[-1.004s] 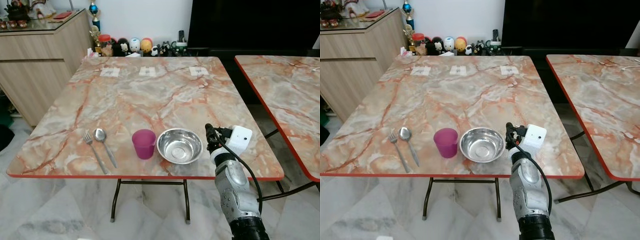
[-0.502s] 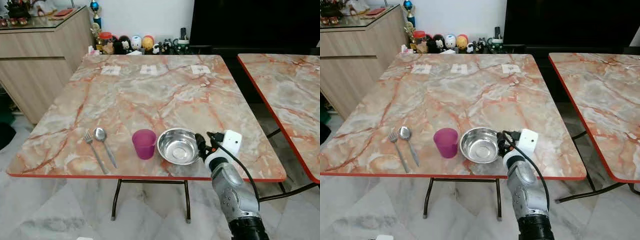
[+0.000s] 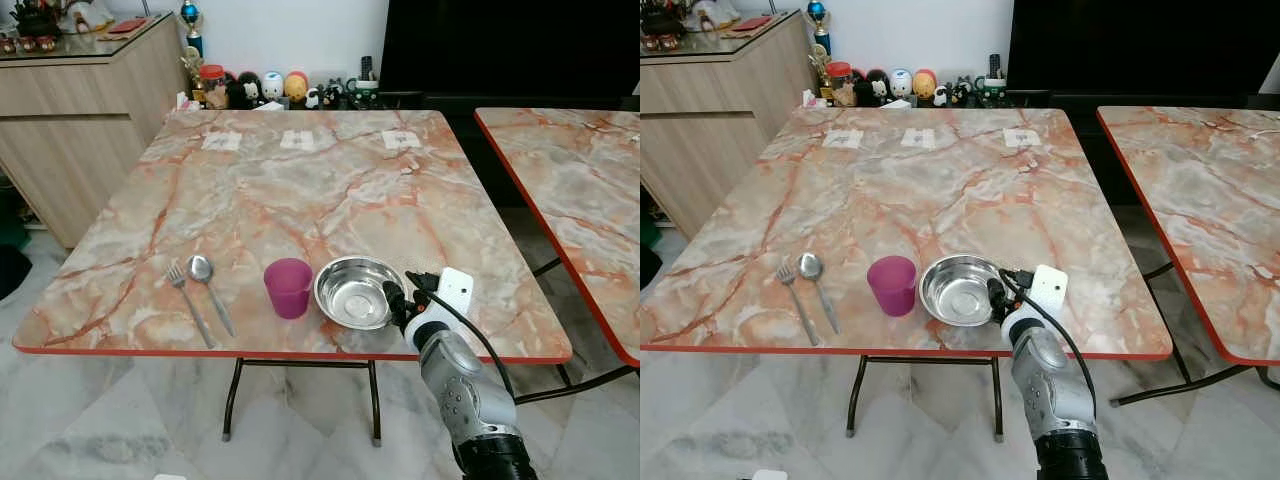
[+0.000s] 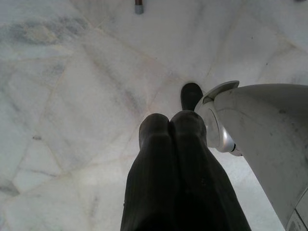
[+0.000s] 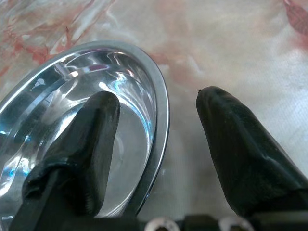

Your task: Setting the table

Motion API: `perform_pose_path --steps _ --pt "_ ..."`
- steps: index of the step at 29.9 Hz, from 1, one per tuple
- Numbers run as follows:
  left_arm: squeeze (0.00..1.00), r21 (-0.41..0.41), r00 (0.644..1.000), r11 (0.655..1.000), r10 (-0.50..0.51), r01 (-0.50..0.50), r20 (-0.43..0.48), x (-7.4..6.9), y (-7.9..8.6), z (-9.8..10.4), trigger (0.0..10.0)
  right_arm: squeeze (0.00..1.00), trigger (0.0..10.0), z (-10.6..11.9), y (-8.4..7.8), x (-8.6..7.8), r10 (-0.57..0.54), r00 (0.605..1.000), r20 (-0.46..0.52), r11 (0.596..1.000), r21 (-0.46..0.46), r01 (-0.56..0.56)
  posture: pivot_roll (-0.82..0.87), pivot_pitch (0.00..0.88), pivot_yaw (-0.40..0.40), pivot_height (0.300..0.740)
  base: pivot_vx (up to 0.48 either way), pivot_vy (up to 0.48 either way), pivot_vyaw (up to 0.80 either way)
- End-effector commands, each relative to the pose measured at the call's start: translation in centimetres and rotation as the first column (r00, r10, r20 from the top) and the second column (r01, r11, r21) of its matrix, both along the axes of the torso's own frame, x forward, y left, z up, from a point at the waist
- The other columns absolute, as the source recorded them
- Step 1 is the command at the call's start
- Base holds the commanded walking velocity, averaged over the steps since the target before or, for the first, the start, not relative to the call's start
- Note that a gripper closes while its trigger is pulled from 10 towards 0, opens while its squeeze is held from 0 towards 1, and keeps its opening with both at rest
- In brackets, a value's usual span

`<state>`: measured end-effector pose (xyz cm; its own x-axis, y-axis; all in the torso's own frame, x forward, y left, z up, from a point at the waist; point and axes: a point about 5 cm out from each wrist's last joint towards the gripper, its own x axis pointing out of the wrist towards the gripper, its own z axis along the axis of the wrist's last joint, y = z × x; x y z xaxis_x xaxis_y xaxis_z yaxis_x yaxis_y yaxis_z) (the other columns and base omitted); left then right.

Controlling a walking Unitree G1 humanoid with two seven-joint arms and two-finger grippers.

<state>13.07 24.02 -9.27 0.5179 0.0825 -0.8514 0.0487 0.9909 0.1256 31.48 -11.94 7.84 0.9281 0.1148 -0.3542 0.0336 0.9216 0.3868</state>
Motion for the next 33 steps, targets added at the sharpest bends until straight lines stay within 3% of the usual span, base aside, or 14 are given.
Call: perform_pose_path --steps 1,2,3,4,10,12,17,19,20,33 --pt "0.00 0.000 1.000 1.000 -0.008 0.007 -0.019 -0.1 -0.1 -0.1 10.0 0.00 10.0 -0.1 0.0 -0.1 -0.002 1.000 -0.016 1.000 0.004 0.002 0.06 0.000 -0.002 0.740 0.000 0.000 0.00" --pt "0.00 0.000 1.000 1.000 -0.008 0.007 -0.019 -0.1 -0.1 -0.1 10.0 0.00 10.0 -0.1 0.0 -0.1 -0.002 1.000 -0.016 1.000 0.004 0.002 0.06 0.000 -0.002 0.740 0.000 0.000 0.00" --pt "0.00 0.000 1.000 1.000 -0.008 0.008 -0.019 -0.1 -0.1 -0.1 10.0 0.00 7.7 -0.2 0.0 -0.2 0.003 1.000 -0.021 1.000 0.013 -0.003 0.06 0.000 -0.002 0.740 0.000 0.000 0.00" --pt "0.00 0.000 1.000 1.000 -0.009 0.009 -0.020 -0.1 -0.1 -0.1 10.0 0.00 0.0 -0.2 0.1 -0.2 0.005 1.000 -0.021 1.000 0.014 -0.005 0.06 0.000 -0.002 0.740 0.000 0.000 0.00" --pt "0.00 -0.003 1.000 1.000 -0.010 0.010 -0.022 -0.1 -0.1 -0.1 10.0 0.00 0.0 -0.4 0.2 -0.2 0.012 0.999 -0.035 1.000 0.014 -0.011 0.06 0.000 0.000 0.740 0.000 0.000 0.00" --pt "0.00 -0.004 1.000 1.000 -0.011 0.011 -0.023 -0.1 -0.1 -0.1 10.0 0.00 1.2 -0.5 0.2 -0.3 0.012 0.999 -0.040 1.000 0.013 -0.011 0.07 0.000 -0.002 0.740 0.000 0.000 0.00" --pt "0.00 -0.005 1.000 1.000 -0.012 0.012 -0.022 0.0 -0.3 -0.1 10.0 0.00 0.5 -0.6 0.1 -0.3 0.005 0.999 -0.046 1.000 0.011 -0.004 0.06 0.000 -0.002 0.740 0.000 0.000 0.00" --pt "0.00 -0.011 1.000 1.000 -0.020 0.020 -0.015 0.9 -1.2 -0.1 10.0 0.00 0.6 -0.7 0.0 -0.3 -0.002 0.999 -0.051 1.000 0.005 0.002 0.06 0.000 -0.002 0.740 0.000 0.000 0.00" --pt "0.00 -0.012 1.000 1.000 -0.022 0.022 -0.014 1.0 -1.3 -0.1 10.0 0.00 0.0 -0.7 -0.1 -0.3 -0.008 0.998 -0.054 1.000 0.003 0.008 0.06 0.000 -0.001 0.740 0.000 0.000 0.00" --pt "0.00 -0.013 0.999 1.000 -0.028 0.027 -0.018 1.2 -1.5 -0.1 10.0 0.00 0.0 -0.8 -1.0 -0.2 -0.085 0.995 -0.060 0.996 -0.005 0.084 0.06 0.000 0.003 0.740 0.000 0.000 0.00"
